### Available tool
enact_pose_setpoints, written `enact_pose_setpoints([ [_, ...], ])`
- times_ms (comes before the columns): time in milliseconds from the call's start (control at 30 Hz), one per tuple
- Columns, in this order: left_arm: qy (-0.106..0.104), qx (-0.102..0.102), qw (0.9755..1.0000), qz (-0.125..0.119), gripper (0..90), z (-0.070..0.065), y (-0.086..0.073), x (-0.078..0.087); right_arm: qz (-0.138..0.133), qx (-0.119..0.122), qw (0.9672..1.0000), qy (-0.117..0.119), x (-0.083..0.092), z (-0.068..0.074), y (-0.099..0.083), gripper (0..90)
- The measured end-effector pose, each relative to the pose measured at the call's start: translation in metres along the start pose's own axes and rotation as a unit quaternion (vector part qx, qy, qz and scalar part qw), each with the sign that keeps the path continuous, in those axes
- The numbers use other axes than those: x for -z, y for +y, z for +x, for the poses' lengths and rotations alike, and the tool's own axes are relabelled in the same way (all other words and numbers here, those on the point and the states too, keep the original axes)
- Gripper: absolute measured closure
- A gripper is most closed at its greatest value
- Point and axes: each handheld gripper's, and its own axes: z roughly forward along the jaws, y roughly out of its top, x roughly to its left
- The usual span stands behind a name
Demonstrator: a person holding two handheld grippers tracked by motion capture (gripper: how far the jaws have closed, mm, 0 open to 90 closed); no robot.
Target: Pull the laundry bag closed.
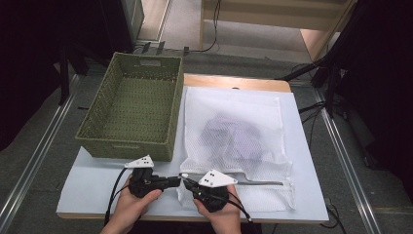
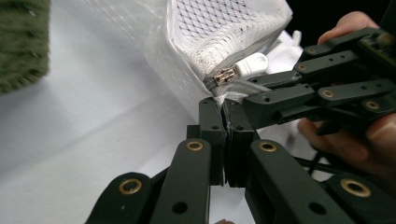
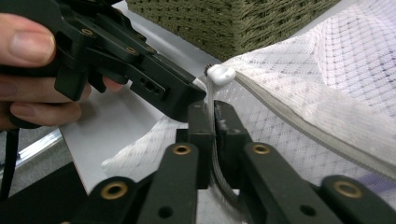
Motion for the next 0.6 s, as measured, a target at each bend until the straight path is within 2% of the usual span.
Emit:
enact_pose_setpoints([
  [133,0.021,-0.022,0.9995,-0.005,89.2,-0.004,0.001,0.003,-0.02,-0.029,0.9993,0.009,0.005,-0.003,0.003,71.3],
  [233,0.037,-0.047,0.9982,-0.003,89.1,-0.008,0.001,0.002,-0.04,-0.051,0.9977,0.019,0.011,-0.007,0.007,68.2],
  [333,0.055,-0.076,0.9955,0.003,89.1,-0.015,0.0,-0.001,-0.048,-0.071,0.996,0.027,0.015,-0.01,0.008,68.4],
  [400,0.069,-0.1,0.9926,0.007,89.1,-0.021,0.0,-0.003,-0.045,-0.081,0.9953,0.03,0.014,-0.011,0.008,71.4],
  [500,0.079,-0.12,0.9896,0.007,89.1,-0.026,-0.001,-0.005,-0.037,-0.094,0.9944,0.031,0.012,-0.012,0.008,75.5],
  [600,0.088,-0.132,0.9873,0.009,89.0,-0.028,-0.001,-0.007,-0.033,-0.095,0.9942,0.038,0.01,-0.011,0.007,80.9],
])
